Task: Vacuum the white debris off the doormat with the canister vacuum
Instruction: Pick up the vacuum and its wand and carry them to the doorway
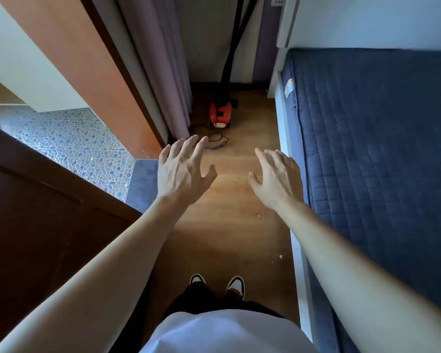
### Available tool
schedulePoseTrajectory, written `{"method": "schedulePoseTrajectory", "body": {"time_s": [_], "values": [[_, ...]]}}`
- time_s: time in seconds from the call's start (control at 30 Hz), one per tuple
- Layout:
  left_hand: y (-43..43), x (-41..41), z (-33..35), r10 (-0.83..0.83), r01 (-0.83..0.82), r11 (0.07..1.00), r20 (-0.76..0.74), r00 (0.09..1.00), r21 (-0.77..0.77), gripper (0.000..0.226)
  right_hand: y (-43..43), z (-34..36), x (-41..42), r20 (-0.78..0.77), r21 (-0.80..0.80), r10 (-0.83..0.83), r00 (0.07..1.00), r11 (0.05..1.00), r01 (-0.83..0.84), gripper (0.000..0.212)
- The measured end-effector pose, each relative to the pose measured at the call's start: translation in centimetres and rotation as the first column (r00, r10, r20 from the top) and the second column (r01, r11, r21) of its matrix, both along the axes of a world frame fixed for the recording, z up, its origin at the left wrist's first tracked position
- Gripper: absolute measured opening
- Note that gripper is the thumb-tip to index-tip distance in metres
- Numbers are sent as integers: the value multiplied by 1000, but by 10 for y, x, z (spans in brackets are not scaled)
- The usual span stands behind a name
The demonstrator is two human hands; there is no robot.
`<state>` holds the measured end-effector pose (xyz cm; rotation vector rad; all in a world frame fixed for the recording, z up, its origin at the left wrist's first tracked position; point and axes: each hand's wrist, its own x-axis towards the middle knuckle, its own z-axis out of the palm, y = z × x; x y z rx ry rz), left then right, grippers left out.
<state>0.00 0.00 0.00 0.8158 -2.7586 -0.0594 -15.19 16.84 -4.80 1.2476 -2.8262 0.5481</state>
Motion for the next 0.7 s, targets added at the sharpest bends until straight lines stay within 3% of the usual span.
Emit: {"method": "schedulePoseTrajectory", "body": {"time_s": [0.33,0.7], "values": [[-8,-55,-15,-13,12,999,49,999,37,64,-11,-5,-50,73,-19,-26,997,999,28,54],[-111,-184,-22,-32,27,995,49,998,101,65,-101,-13,-171,74,-27,-87,993,996,89,49]]}}
